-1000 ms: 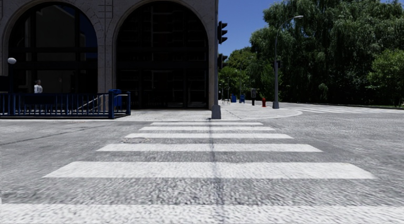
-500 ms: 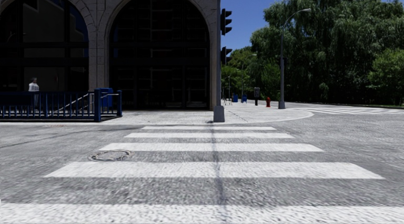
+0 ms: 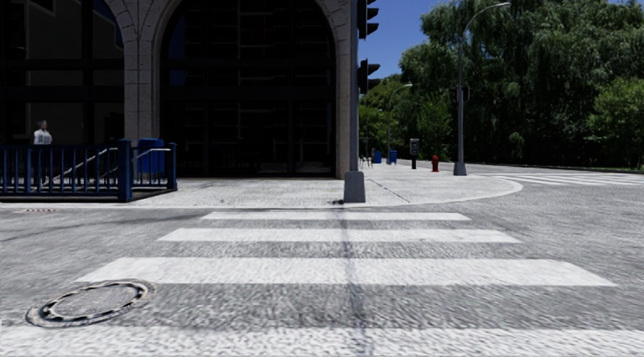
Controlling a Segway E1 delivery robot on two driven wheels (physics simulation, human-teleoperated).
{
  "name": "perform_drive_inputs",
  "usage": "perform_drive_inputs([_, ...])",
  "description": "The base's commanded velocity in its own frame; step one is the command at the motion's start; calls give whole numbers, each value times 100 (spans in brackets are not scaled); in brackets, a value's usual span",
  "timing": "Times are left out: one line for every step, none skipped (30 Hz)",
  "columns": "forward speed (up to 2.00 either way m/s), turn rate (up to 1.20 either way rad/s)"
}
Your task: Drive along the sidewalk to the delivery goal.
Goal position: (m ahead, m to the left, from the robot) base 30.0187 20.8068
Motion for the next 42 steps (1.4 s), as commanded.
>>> perform_drive_inputs([200,0])
perform_drive_inputs([200,0])
perform_drive_inputs([200,0])
perform_drive_inputs([200,0])
perform_drive_inputs([200,0])
perform_drive_inputs([200,0])
perform_drive_inputs([200,0])
perform_drive_inputs([200,0])
perform_drive_inputs([200,0])
perform_drive_inputs([200,0])
perform_drive_inputs([200,0])
perform_drive_inputs([200,0])
perform_drive_inputs([200,0])
perform_drive_inputs([200,0])
perform_drive_inputs([200,0])
perform_drive_inputs([200,0])
perform_drive_inputs([200,0])
perform_drive_inputs([200,0])
perform_drive_inputs([200,0])
perform_drive_inputs([200,0])
perform_drive_inputs([200,0])
perform_drive_inputs([200,0])
perform_drive_inputs([200,0])
perform_drive_inputs([200,0])
perform_drive_inputs([200,0])
perform_drive_inputs([200,0])
perform_drive_inputs([200,0])
perform_drive_inputs([200,0])
perform_drive_inputs([200,0])
perform_drive_inputs([200,0])
perform_drive_inputs([200,0])
perform_drive_inputs([200,0])
perform_drive_inputs([200,0])
perform_drive_inputs([200,0])
perform_drive_inputs([200,0])
perform_drive_inputs([200,0])
perform_drive_inputs([200,0])
perform_drive_inputs([200,18])
perform_drive_inputs([200,38])
perform_drive_inputs([200,38])
perform_drive_inputs([200,49])
perform_drive_inputs([200,51])
